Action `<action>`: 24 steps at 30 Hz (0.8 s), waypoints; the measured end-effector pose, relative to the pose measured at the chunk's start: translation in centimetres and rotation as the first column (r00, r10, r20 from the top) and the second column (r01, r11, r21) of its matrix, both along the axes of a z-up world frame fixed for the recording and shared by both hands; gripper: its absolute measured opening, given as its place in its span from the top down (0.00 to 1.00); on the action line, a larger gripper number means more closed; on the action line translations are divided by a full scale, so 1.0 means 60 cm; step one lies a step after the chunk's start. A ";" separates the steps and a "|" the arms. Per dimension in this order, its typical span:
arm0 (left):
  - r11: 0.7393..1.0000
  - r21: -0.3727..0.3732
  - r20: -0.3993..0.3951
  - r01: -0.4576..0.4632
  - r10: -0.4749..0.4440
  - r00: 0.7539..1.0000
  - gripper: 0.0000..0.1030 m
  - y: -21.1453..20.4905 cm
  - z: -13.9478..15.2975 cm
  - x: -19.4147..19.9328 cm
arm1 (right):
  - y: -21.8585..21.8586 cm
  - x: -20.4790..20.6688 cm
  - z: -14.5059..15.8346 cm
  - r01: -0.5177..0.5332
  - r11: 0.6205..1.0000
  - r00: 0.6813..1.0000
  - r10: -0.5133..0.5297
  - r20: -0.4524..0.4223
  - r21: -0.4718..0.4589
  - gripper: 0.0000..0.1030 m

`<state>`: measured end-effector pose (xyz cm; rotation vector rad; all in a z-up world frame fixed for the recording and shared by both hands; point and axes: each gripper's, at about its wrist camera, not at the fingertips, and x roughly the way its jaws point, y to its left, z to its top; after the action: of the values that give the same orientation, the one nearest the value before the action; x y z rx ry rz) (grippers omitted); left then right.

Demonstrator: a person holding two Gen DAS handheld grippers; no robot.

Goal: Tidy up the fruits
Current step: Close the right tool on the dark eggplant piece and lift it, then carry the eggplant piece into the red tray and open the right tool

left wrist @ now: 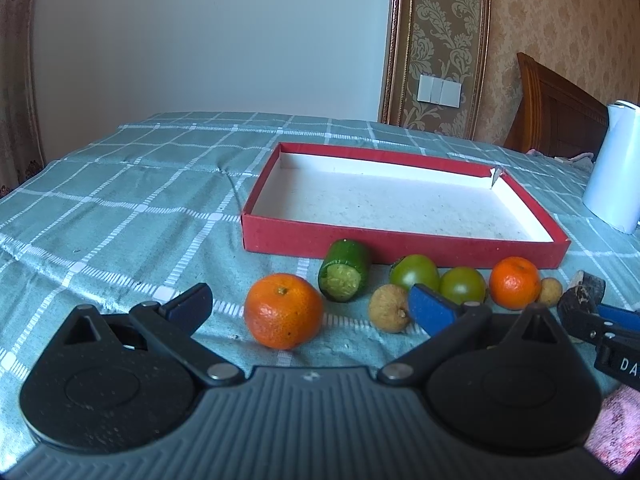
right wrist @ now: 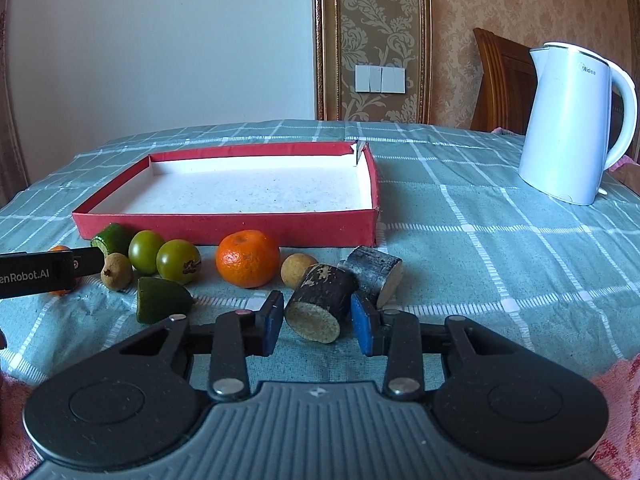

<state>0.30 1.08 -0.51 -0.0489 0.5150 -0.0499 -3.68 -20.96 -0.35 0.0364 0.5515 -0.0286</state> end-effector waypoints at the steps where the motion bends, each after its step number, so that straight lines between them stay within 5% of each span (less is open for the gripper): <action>1: 1.000 0.000 0.001 0.001 -0.001 1.000 0.00 0.000 0.000 0.000 | 0.000 0.001 0.000 0.004 1.000 1.000 -0.004 -0.003 -0.001 0.65; 11: 1.000 -0.018 -0.004 0.000 0.000 1.000 0.00 0.005 -0.001 0.001 | -0.006 -0.004 0.002 0.002 0.999 1.000 -0.002 0.007 0.043 0.67; 16: 1.000 -0.017 -0.003 0.000 0.000 1.000 0.00 0.006 -0.001 0.001 | 0.001 -0.012 0.041 -0.024 0.999 0.996 0.021 0.090 0.043 0.67; 24: 1.000 -0.019 -0.006 -0.007 0.007 1.000 0.00 0.007 -0.001 0.003 | -0.006 0.085 0.088 -0.054 0.997 0.991 0.045 0.130 0.061 0.67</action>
<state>0.48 1.51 -0.60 -0.0695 0.5199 -0.0474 1.44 -21.30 4.93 0.0868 0.4246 0.0398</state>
